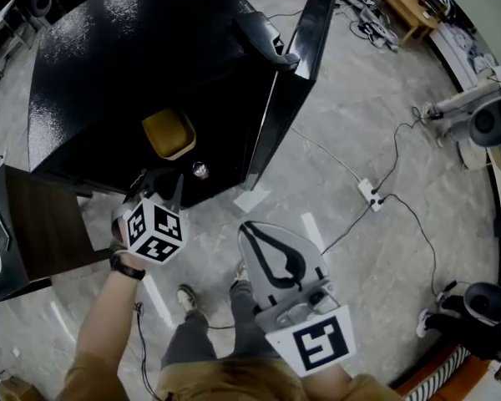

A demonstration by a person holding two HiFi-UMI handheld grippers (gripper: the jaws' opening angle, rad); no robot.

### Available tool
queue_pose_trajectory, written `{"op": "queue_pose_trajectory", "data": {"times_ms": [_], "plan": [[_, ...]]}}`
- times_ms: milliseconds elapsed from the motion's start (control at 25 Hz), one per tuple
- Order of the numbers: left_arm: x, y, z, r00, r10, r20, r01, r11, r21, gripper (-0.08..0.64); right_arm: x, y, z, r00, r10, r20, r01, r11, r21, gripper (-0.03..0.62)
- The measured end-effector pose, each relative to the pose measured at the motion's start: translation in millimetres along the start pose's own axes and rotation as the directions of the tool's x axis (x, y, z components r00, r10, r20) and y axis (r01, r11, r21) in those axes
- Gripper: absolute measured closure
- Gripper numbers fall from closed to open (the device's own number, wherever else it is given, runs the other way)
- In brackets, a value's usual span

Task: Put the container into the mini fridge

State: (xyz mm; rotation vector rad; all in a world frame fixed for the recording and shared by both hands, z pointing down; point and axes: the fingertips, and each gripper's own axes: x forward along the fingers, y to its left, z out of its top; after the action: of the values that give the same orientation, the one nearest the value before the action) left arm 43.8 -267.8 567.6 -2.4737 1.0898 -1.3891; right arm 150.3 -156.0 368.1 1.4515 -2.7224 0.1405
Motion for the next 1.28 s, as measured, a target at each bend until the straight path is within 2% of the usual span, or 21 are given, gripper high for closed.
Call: {"op": "queue_pose_trajectory", "data": {"times_ms": [440, 720, 960, 1280], "plan": [[-56.6, -8.9, 7.2, 0.999, -0.030, 0.032, 0.032, 0.997, -0.063, 0.558, -29.5, 31.5, 40.3, 1.000, -0.009, 0.027, 0.010, 0.999, -0.033, 0.589], [-90.5, -11.2, 10.0, 0.997, -0.023, 0.069, 0.030, 0.994, -0.106, 0.558, -39.7, 56.9, 57.5, 0.999, 0.006, 0.041, -0.004, 0.999, -0.047, 0.589], [-127.0, -7.7, 14.4, 0.992, -0.005, 0.125, 0.029, 0.981, -0.194, 0.558, -45.9, 75.1, 77.6, 0.998, 0.017, 0.067, -0.012, 0.998, -0.069, 0.589], [-173.3, -6.5, 12.6, 0.984, 0.025, 0.177, 0.023, 0.964, -0.265, 0.558, -55.9, 100.2, 89.2, 0.996, 0.030, 0.079, -0.023, 0.996, -0.086, 0.589]]}}
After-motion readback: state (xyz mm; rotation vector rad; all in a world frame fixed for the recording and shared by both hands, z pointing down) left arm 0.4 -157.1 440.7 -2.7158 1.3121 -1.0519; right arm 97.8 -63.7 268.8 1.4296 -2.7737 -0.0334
